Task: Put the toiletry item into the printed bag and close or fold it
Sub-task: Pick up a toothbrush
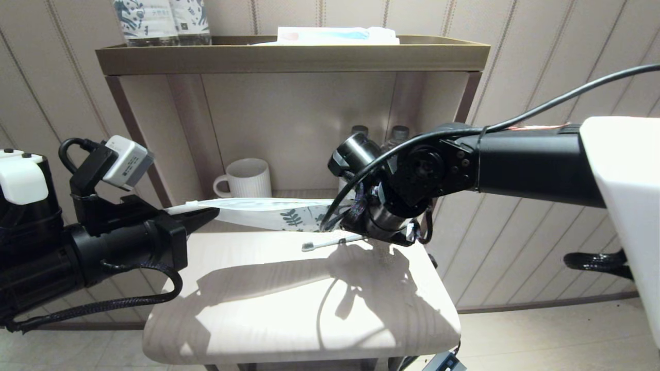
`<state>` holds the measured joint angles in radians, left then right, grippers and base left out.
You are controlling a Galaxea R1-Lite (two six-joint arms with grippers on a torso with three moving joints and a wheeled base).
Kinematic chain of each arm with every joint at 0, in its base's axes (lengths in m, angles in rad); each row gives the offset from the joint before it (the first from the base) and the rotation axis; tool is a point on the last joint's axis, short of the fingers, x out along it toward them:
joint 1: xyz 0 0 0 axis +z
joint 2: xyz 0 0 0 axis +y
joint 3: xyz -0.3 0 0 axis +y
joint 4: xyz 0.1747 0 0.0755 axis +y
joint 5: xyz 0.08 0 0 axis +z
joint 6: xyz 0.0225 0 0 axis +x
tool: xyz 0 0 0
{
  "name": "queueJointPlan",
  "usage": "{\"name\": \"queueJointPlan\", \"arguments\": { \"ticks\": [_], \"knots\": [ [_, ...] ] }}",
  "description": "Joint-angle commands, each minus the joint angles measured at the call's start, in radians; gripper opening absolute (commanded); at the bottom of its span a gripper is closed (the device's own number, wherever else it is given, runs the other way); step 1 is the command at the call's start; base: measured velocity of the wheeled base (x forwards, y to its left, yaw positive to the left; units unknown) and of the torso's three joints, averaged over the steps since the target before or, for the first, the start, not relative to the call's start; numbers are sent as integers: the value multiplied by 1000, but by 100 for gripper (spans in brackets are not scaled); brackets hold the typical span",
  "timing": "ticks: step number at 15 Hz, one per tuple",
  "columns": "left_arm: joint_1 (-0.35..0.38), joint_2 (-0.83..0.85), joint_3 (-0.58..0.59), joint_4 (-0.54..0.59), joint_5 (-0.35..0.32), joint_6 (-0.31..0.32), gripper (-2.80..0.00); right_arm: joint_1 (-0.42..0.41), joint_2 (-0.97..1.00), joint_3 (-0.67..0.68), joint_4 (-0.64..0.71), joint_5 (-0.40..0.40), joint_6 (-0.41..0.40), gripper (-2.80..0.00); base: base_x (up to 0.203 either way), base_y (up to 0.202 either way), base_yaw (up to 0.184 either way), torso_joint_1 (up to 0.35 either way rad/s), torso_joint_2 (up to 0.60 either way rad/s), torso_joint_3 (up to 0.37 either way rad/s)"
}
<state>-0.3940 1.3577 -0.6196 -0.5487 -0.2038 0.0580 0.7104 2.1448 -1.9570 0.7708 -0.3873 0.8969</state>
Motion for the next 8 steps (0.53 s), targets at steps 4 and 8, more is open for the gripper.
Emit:
{"name": "queueJointPlan", "arguments": {
  "ticks": [4, 8],
  "knots": [
    [0, 1, 0, -4, -2, 0, -280, -5, 71, -2, -31, -26, -10, 0, 0, 0, 0, 0, 0, 0],
    [0, 2, 2, -4, -2, 0, -280, -4, 98, -2, -57, -94, -30, 0, 0, 0, 0, 0, 0, 0]
  ]
}}
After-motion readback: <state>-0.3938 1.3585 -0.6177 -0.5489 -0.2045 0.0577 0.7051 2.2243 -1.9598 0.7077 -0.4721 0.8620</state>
